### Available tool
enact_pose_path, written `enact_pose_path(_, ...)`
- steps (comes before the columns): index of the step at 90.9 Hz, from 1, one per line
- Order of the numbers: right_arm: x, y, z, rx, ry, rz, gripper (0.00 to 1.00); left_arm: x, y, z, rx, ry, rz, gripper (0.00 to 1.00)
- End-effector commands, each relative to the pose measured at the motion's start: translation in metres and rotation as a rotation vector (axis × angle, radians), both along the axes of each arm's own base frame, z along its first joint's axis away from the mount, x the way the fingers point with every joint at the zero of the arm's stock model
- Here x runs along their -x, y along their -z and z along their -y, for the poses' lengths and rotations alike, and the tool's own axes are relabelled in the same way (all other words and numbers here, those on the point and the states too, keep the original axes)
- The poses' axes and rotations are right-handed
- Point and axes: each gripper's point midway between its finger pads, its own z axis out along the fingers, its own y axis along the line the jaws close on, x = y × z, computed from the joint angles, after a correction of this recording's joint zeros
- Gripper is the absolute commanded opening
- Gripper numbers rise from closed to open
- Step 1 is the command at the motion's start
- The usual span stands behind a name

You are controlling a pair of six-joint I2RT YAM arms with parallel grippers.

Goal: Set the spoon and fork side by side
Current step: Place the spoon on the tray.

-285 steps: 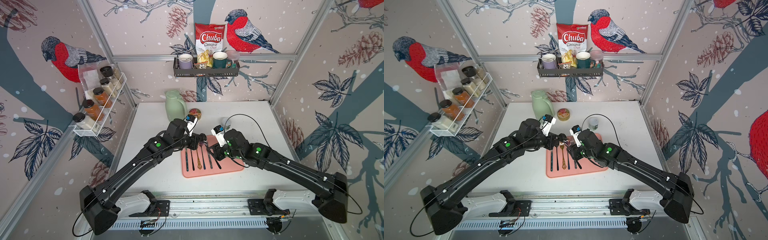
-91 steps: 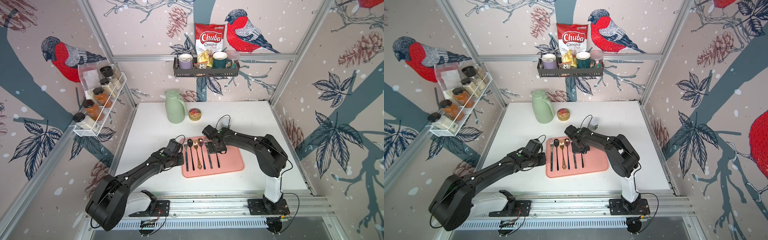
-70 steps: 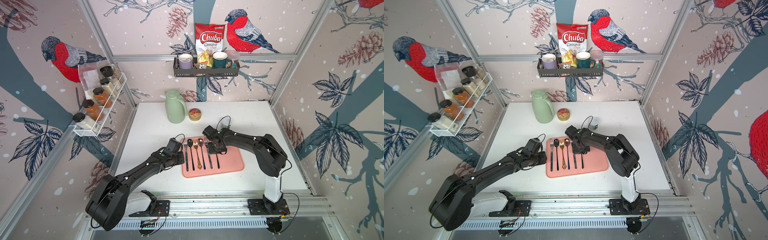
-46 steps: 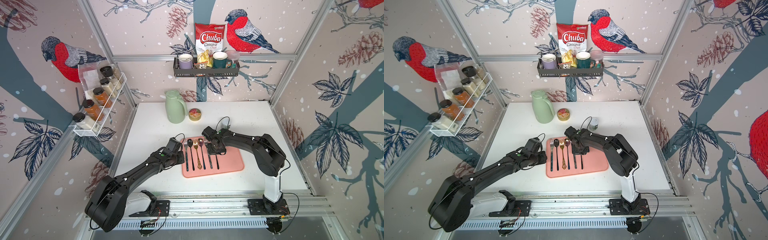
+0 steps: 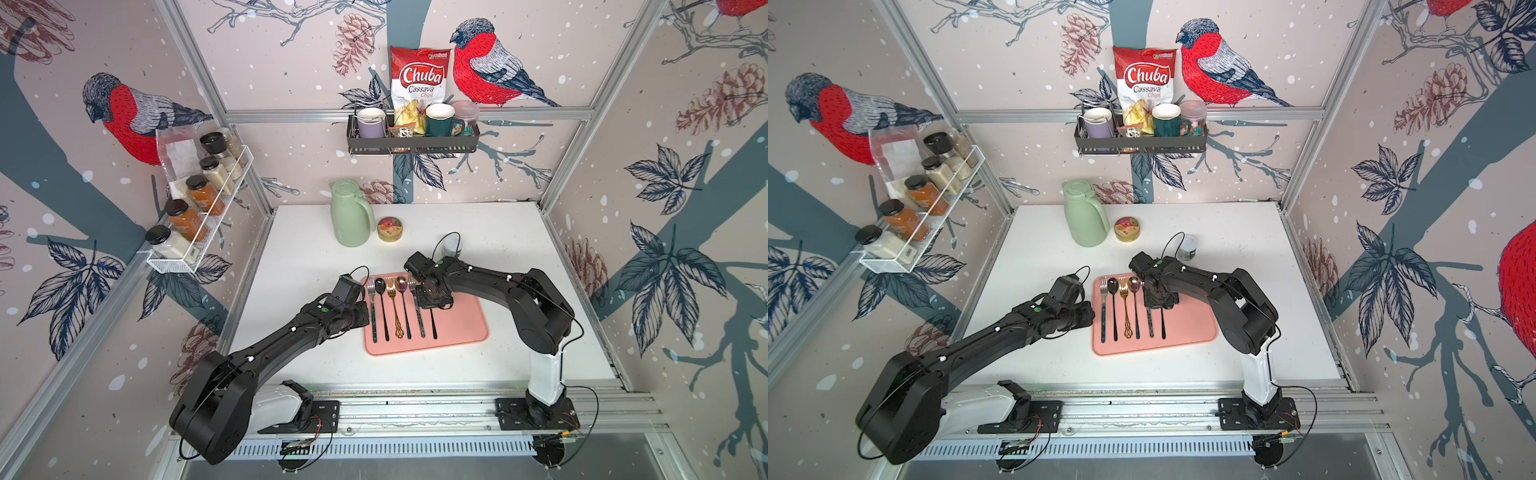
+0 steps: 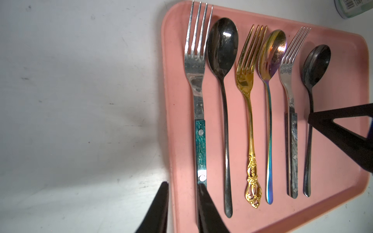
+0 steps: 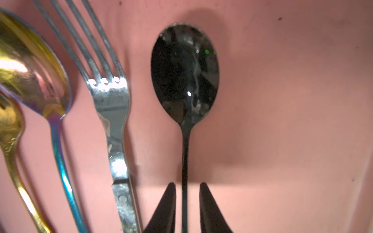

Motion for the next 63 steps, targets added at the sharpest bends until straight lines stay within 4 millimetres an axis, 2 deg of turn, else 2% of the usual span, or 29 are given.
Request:
enact_pose_path(1, 0.003, -0.018, 0.008, 0.021, 0.003, 0.022, 0.26, -0.001, 0.002, 0.000, -0.007, 0.013, 0.000, 0.26)
enact_pose_path(16, 0.004, -0.051, 0.014, -0.021, 0.016, 0.086, 0.30, -0.002, 0.008, -0.003, -0.033, 0.006, -0.010, 0.27)
enact_pose_path(27, 0.005, -0.068, 0.023, -0.046, 0.037, 0.123, 0.31, -0.005, 0.011, -0.004, -0.050, 0.003, -0.011, 0.26)
enact_pose_path(46, 0.007, -0.078, 0.039, -0.072, 0.067, 0.141, 0.32, -0.008, 0.016, -0.005, -0.073, 0.003, -0.020, 0.25)
enact_pose_path(63, 0.008, -0.077, 0.047, -0.081, 0.080, 0.141, 0.32, -0.015, 0.025, -0.002, -0.082, 0.002, -0.030, 0.24)
